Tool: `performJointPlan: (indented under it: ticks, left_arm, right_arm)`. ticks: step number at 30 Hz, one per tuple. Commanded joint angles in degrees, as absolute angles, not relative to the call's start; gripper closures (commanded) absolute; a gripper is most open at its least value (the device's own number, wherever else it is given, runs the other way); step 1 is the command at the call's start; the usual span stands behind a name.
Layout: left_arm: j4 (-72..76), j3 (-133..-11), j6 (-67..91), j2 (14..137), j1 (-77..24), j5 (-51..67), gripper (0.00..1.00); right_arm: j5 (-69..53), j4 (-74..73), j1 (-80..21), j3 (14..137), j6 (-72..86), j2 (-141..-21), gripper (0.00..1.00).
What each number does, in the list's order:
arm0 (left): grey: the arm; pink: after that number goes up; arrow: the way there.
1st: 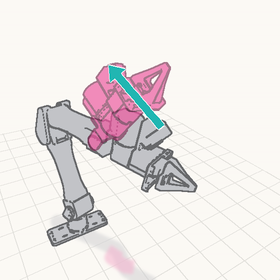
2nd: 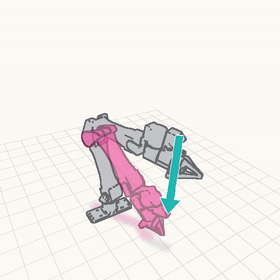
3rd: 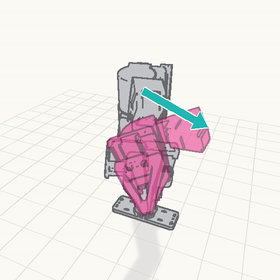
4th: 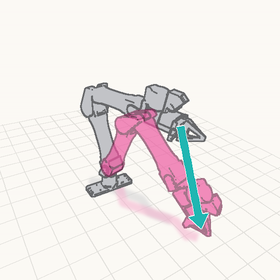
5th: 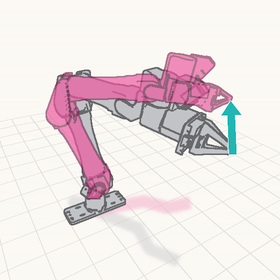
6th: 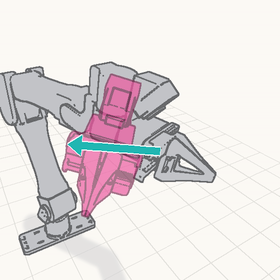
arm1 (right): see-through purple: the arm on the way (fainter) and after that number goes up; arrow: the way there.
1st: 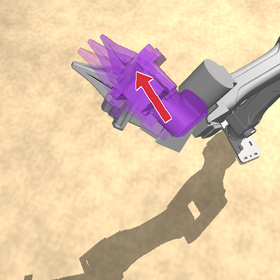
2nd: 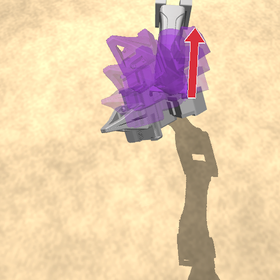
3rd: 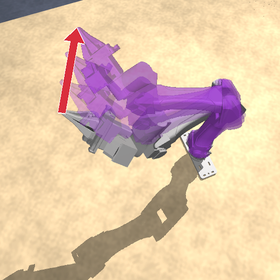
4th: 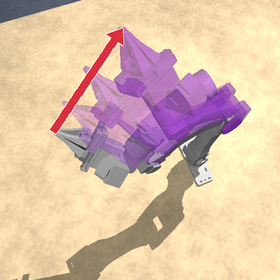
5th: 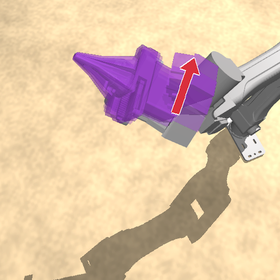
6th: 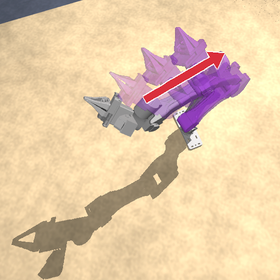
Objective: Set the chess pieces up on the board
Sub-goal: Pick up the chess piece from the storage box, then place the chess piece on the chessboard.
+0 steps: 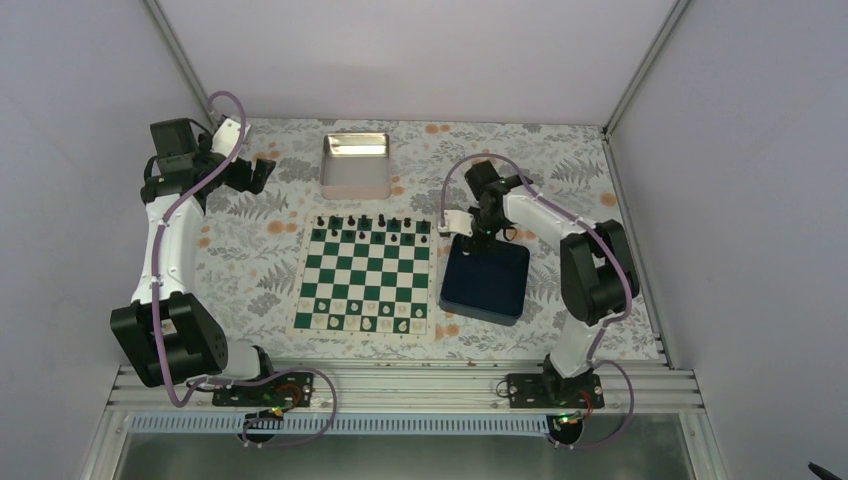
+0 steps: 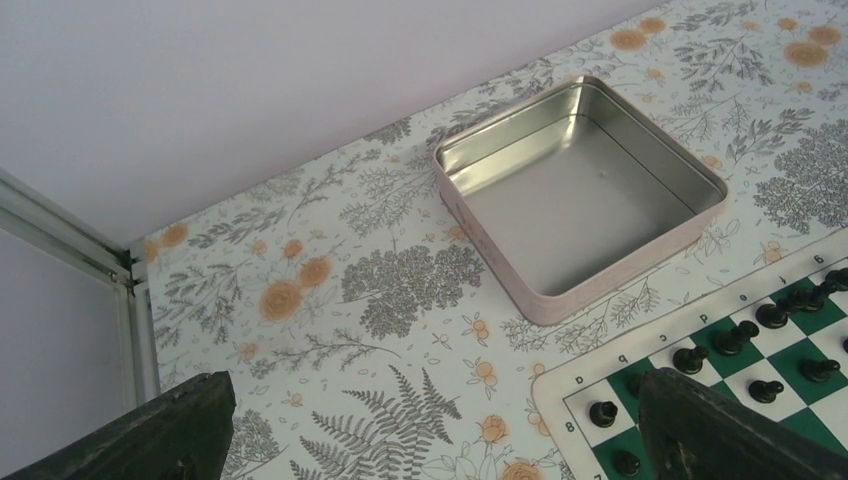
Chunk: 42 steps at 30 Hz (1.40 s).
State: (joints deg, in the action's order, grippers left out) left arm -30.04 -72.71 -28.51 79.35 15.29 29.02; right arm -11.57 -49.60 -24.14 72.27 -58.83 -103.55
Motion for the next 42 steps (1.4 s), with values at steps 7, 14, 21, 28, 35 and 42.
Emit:
performJointPlan:
  ticks: [7, 14, 21, 28, 35, 42]
  left_arm:
    - [-32.83, -76.80, -31.84, 79.00, 18.96, 30.40, 0.00]
    - [-35.02, -77.96, -33.38, 78.19, 23.26, 29.53, 0.00]
    - [-38.13, -78.16, -36.03, 77.70, 28.06, 28.93, 0.00]
    - [-40.64, -77.34, -39.45, 77.35, 31.87, 29.02, 0.00]
    - [-41.18, -74.28, -42.09, 75.49, 34.83, 31.04, 0.00]
    - [-41.23, -72.72, -42.96, 74.94, 36.35, 33.54, 0.00]
  right_arm:
    - [-9.56, -62.74, -34.41, 90.66, -56.28, -102.27, 0.91]
    - [-9.40, -65.52, -47.95, 105.36, -54.08, -112.12, 0.90]
    - [-10.13, -67.14, -59.13, 122.56, -53.68, -126.94, 0.91]
    - [-11.14, -64.70, -66.88, 131.93, -54.11, -135.13, 0.91]
    - [-13.09, -59.95, -70.66, 131.82, -53.88, -138.04, 0.91]
    - [-13.68, -56.01, -71.72, 131.80, -53.15, -140.86, 0.91]
